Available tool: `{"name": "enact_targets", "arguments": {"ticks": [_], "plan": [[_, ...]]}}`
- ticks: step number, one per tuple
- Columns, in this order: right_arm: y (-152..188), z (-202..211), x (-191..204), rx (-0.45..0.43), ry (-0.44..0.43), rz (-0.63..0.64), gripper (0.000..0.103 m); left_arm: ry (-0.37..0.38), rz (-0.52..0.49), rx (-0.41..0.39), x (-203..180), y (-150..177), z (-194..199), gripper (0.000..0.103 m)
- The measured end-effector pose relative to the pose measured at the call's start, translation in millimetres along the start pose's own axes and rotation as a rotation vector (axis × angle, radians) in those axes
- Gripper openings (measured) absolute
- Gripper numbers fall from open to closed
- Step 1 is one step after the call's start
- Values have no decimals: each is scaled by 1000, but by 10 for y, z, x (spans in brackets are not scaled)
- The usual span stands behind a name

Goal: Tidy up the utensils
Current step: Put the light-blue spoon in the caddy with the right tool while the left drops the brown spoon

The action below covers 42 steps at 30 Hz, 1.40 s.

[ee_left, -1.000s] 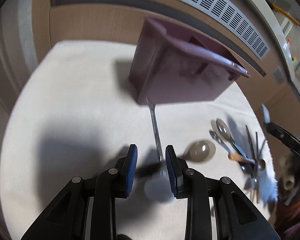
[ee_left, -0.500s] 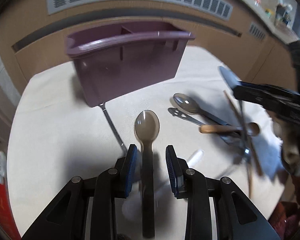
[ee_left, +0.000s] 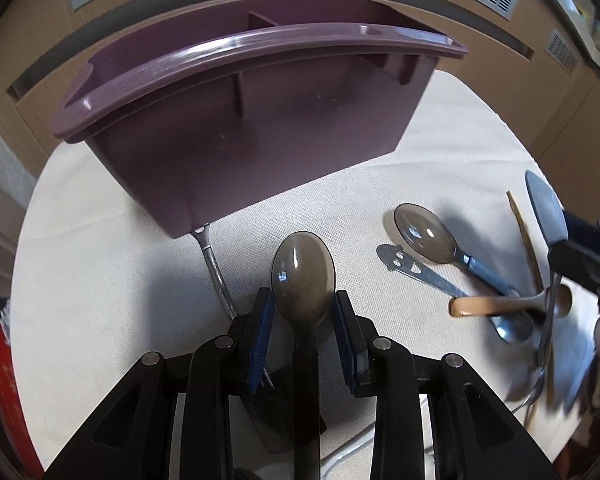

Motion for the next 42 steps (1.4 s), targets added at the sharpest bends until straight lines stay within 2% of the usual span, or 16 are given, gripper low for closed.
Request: {"name": "enact_targets", "arguments": {"ticks": [3, 6, 9, 12, 18, 24, 26, 29, 32, 35, 39, 42], "plan": [[-2, 13, 8, -10, 5, 12, 30, 19, 62, 35, 91, -46, -5, 32], [3, 30, 36, -21, 24, 28, 30, -3, 83, 78, 95, -125, -35, 32], [16, 52, 59, -30, 31, 37, 30, -23, 115, 53, 70, -155, -40, 31], [23, 89, 93, -41, 39, 44, 30, -24, 160, -41, 70, -24, 88, 31], [38, 225, 146, -83, 40, 57, 30, 41, 294, -287, 145, 339, 690, 31], [-30, 283, 202, -129, 24, 51, 29, 13, 322, -432, 256, 504, 1108, 31], [-79, 317, 231, -153, 13, 46, 29, 11, 320, -474, 236, 459, 1237, 31], [-317, 476, 358, -233, 1, 85, 29, 42, 301, -564, 247, 275, 1592, 31], [-795, 775, 555, -363, 18, 177, 29, 85, 291, -685, 426, -98, 2113, 31], [-1361, 1007, 700, -467, -6, 232, 29, 102, 305, -746, 631, -455, 2358, 31], [-1824, 867, 702, -532, -18, 258, 29, 13, 329, -828, 819, -734, 2273, 31], [-1934, 501, 570, -498, -33, 230, 29, 18, 368, -798, 959, -842, 1923, 31]]}}
Point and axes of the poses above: each gripper's, at about its wrist camera, not at the fingertips, and z roughly against the way its jaws point, x to its left, y to its underside, the point moved 1 cm from there along -z, roughly the way its jaws point, and after that the axes turned 10 degrees about -y, right-handed, at the moved point
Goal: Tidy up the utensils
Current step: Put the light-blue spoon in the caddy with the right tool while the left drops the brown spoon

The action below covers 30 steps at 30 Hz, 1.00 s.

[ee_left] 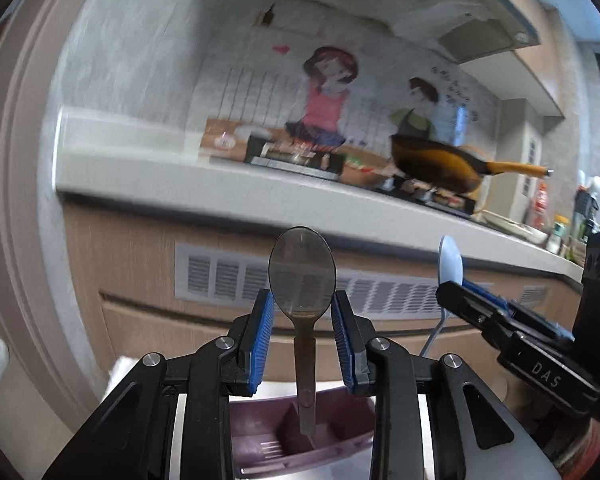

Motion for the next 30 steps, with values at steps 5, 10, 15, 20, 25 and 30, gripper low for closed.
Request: {"name": "enact_targets", "arguments": {"ticks": [5, 10, 15, 20, 25, 30], "plan": [[428, -504, -217, 83, 22, -46, 29, -27, 15, 76, 146, 362, -497, 31], [871, -708, -344, 219, 33, -95, 29, -39, -30, 169, 114, 699, -671, 31], [1150, -750, -358, 349, 44, -104, 30, -30, -55, 291, 81, 952, -801, 31], [1257, -770, -289, 435, 42, -56, 30, -11, -44, 314, 79, 970, -746, 33], [1070, -449, -197, 379, 21, -23, 30, -40, -43, 259, 127, 792, -443, 35], [940, -11, -175, 324, 12, -28, 30, -73, -62, 330, 209, 872, -146, 35]]}}
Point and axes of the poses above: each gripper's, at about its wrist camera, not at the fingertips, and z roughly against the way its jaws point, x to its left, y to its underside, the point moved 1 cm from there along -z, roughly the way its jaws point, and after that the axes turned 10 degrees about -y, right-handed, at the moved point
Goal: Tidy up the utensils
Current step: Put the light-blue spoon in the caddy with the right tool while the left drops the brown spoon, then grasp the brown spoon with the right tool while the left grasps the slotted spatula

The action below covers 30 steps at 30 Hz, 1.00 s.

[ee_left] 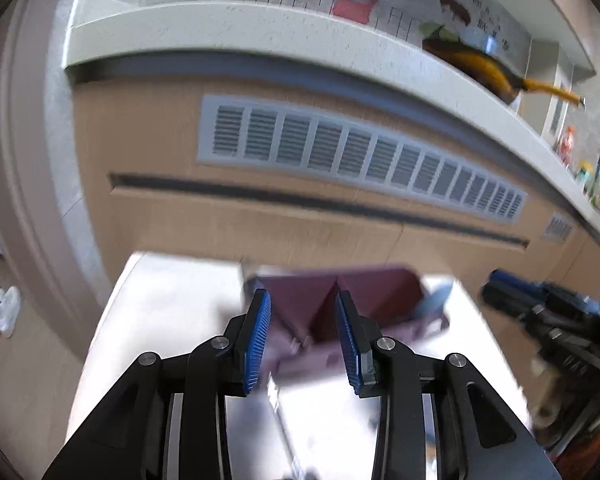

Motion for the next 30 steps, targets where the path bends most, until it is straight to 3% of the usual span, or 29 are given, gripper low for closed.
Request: {"name": "enact_targets", "arguments": {"ticks": [2, 6, 11, 15, 20, 24, 28, 30], "plan": [[147, 121, 22, 22, -14, 13, 30, 1, -11, 56, 17, 213, 27, 35], [549, 94, 93, 147, 8, 41, 30, 2, -18, 188, 2, 702, -89, 35], [1020, 19, -3, 247, 4, -37, 30, -16, -10, 329, -67, 1154, -320, 35], [1182, 2, -35, 248, -13, -104, 30, -71, -19, 301, -151, 1304, -223, 35], [1238, -180, 19, 303, -60, -61, 30, -63, -12, 213, -176, 1366, 47, 35], [1175, -544, 30, 374, -67, -31, 30, -94, -45, 215, -171, 1423, 114, 35], [1204, -772, 85, 457, -64, 36, 30, -92, -12, 246, -51, 1471, 133, 35], [1202, -791, 97, 456, -86, 41, 30, -90, 1, 259, -26, 1502, 97, 35]]}}
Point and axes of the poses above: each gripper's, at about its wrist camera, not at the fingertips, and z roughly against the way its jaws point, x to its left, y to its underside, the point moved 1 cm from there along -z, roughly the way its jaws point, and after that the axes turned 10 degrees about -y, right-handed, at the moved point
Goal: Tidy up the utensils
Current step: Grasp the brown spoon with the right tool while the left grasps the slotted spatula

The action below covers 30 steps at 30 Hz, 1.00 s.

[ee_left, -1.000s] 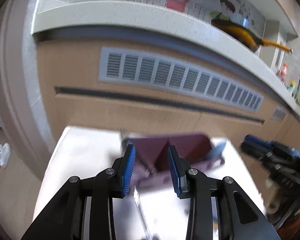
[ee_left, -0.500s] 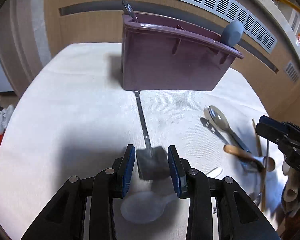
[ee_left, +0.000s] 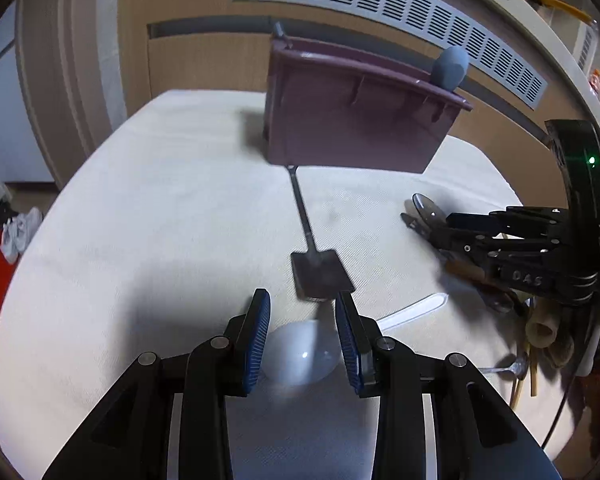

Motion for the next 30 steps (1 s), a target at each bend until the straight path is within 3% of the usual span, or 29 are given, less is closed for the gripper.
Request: {"name": "enact_targets", "arguments": {"ticks": [4, 8, 12, 17, 23, 30], "plan": [[-64, -43, -67, -1, -33, -26, 30, 7, 1, 11, -43, -12, -33, 35], [-113, -55, -84, -12, -11, -51, 29, -8, 9, -7, -103, -16, -9, 35], [-64, 205, -52, -103, 30, -60, 29, -46, 37, -45, -177, -13, -48, 36], [72, 563, -52, -193, 12, -96, 29, -109, -22, -91, -375, -57, -75, 37], [153, 691, -60, -236, 7, -123, 29, -83, -41, -28, -461, -101, -196, 39], [267, 727, -164, -266, 39, -166, 29, -157, 13, -36, -487, -168, -290, 39]]}}
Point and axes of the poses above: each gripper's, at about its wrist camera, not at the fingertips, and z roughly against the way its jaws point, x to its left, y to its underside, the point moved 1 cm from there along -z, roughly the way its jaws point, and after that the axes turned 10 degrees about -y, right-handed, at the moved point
